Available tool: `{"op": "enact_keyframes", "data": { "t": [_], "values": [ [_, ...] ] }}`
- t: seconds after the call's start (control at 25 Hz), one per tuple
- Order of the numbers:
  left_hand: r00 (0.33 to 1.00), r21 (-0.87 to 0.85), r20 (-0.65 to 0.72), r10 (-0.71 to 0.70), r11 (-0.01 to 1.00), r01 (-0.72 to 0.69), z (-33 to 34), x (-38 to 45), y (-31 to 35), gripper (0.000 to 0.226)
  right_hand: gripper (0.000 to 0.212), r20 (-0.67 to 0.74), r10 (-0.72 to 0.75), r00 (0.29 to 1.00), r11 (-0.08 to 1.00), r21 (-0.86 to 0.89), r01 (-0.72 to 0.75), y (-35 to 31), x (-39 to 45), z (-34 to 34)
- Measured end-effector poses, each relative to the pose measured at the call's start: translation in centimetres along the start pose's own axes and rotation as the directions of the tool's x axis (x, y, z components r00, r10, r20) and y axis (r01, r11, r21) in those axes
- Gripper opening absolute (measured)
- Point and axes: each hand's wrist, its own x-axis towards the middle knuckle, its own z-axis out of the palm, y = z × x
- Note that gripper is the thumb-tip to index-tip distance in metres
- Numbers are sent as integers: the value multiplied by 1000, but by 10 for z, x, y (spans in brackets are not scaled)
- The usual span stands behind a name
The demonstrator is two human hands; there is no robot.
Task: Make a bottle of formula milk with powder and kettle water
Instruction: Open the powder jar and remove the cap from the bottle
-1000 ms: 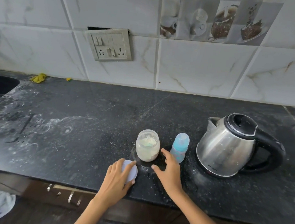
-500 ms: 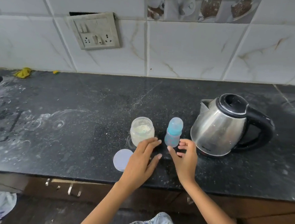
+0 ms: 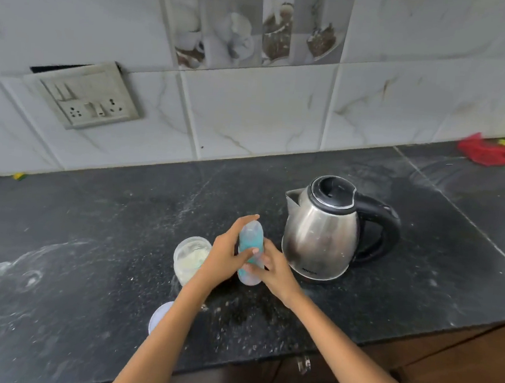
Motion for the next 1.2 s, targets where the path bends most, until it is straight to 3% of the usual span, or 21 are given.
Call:
{"op": "enact_keyframes", "data": {
  "t": [0.08,0.16,0.24,0.28,0.32,0.4,0.48,0.52,0.6,0.68,0.8,0.96,1.2],
  "values": [
    [1000,-73,12,16,997,-15,-6,8,3,56,51,30,20,999,999,25,-21,-10,-2,-5],
    [996,-62,-92,11,998,-17,-1,11,10,56,52,-167,-50,985,992,-119,30,-17,-2,1],
    [973,-33,-232,-1,999,-7,10,10,18,57,57,-407,-124,905,958,-285,3,-23,-3,11],
    [962,-35,-274,-9,999,-1,12,9,22,57,58,-444,-139,885,949,-314,-9,-25,-3,15],
    [956,-45,-293,-13,999,0,12,9,22,57,58,-412,-122,903,950,-312,-15,-27,-2,15],
    [958,-44,-285,1,999,-14,3,7,20,56,57,-145,8,989,977,-208,-38,-32,-4,6],
    [970,-20,-241,29,999,-34,-10,4,17,55,53,115,80,990,994,-77,-72,-32,-6,-7],
    [973,-18,-230,37,999,-43,-14,3,17,55,53,137,64,988,996,-64,-56,-29,-5,-12],
    [965,-9,-259,37,999,-41,-12,-1,22,54,53,44,-9,999,991,-135,15,-27,-6,-11],
    [940,37,-340,27,999,-15,-1,-6,28,53,50,-166,-99,981,964,-262,53,-28,-9,2],
    [898,29,-440,-22,999,39,10,-14,36,54,61,-385,-120,915,938,-346,-23,-20,-10,18],
    [903,114,-429,29,993,23,8,-31,33,57,68,-389,-86,917,880,-462,-114,-3,-5,21],
    [955,178,-269,127,981,-80,21,-85,18,43,61,-295,-77,952,896,-440,-63,7,-24,6]
  ]
}}
